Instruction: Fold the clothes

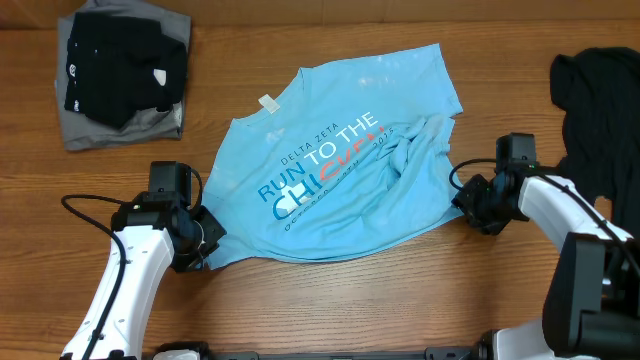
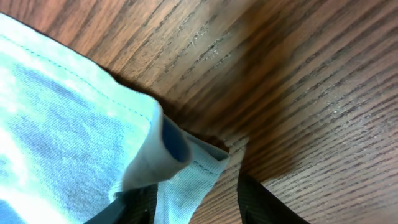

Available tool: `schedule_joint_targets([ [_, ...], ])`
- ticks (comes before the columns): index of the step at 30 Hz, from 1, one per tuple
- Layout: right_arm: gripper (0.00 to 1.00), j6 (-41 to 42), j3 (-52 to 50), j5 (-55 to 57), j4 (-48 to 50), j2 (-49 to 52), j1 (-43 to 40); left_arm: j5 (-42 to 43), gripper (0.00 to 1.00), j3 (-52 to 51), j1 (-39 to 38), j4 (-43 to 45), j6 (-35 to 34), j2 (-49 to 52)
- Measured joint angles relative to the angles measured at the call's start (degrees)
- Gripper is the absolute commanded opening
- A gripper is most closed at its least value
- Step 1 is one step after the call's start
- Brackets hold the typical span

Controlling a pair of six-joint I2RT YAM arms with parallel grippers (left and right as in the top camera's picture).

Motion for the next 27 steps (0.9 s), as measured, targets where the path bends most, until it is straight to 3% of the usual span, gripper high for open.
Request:
schedule_joint_targets([
  [14,0.40,0.4,-1.1,1.4,-0.4,-0.9,0.0,0.0,0.04,0.0,0.0,0.0,0.0,0.0],
  [23,0.54,1.2,-0.3,4.4,-4.3,-0.7,0.1,0.0,0.04,0.0,0.0,0.0,0.0,0.0],
  [27,0.55,1.7,-0.3,5.0,-4.3,-0.7,0.1,0.0,0.04,0.0,0.0,0.2,0.0,0.0],
])
